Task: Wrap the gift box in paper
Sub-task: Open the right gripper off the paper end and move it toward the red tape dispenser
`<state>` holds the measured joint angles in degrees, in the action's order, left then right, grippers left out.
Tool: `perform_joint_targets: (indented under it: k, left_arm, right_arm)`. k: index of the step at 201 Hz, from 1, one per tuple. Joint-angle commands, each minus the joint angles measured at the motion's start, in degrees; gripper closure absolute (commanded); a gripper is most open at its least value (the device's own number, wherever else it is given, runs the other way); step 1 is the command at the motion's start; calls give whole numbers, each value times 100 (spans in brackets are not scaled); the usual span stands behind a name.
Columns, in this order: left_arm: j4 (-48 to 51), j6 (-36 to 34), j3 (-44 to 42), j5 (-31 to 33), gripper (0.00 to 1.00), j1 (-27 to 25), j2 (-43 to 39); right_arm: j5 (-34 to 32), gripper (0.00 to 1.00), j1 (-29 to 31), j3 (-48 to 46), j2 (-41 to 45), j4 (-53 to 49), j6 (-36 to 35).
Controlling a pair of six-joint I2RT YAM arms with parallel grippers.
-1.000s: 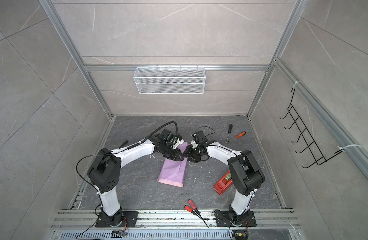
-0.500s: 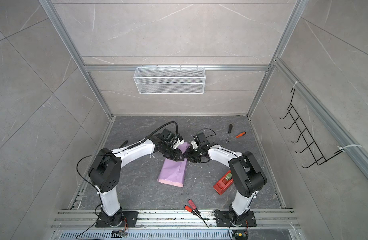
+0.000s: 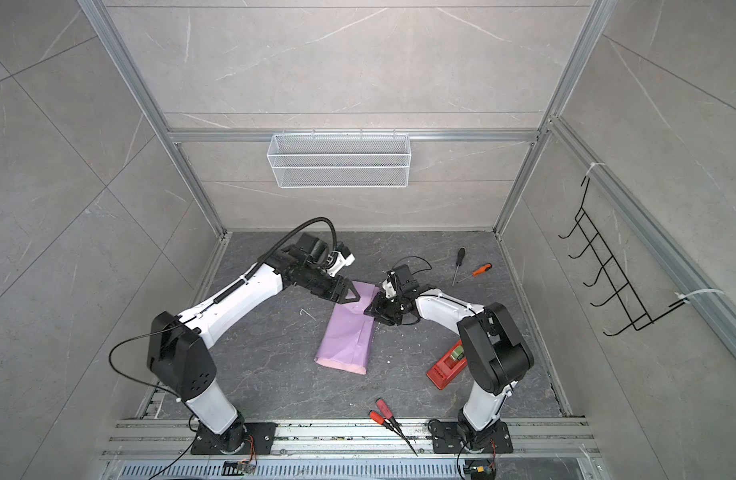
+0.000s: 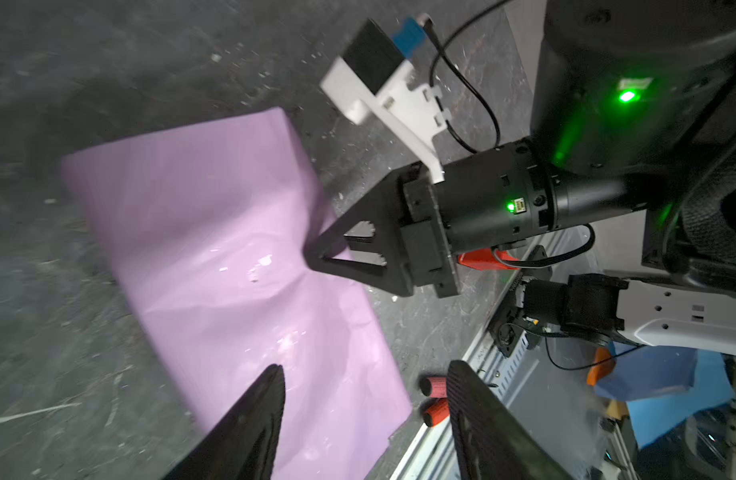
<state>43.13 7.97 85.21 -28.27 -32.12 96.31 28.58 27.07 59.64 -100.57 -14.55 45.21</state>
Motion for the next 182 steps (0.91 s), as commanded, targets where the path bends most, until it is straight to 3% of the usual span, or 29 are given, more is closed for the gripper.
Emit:
perform_joint_targets:
  k: [1,7,73,118,154,182]
  left_arm:
    - [0,-463,-571,624,32,109,-48]
    - [-44,-481,-678,670,28,109,-27]
    - [-444,-267,-1122,1090,18,-76,534]
    - [-600,-215,-1422,1243,6,-332,705]
    - [-758,-117,-1669,1291,4,-339,731]
    - [-813,-118,-1727,1333,4,-339,740]
  right_arm:
    - [-696,63,149,-365,-569,-990,-153]
    - [-696,63,149,-365,-569,-981,-145]
    - [-612,63,157,-262,-601,-914,-144]
    - [-547,62,191,-103,-558,-912,-127]
    - [-518,50,189,87,-230,-1093,-93]
    - [-1052,39,22,356,449,-2021,-272]
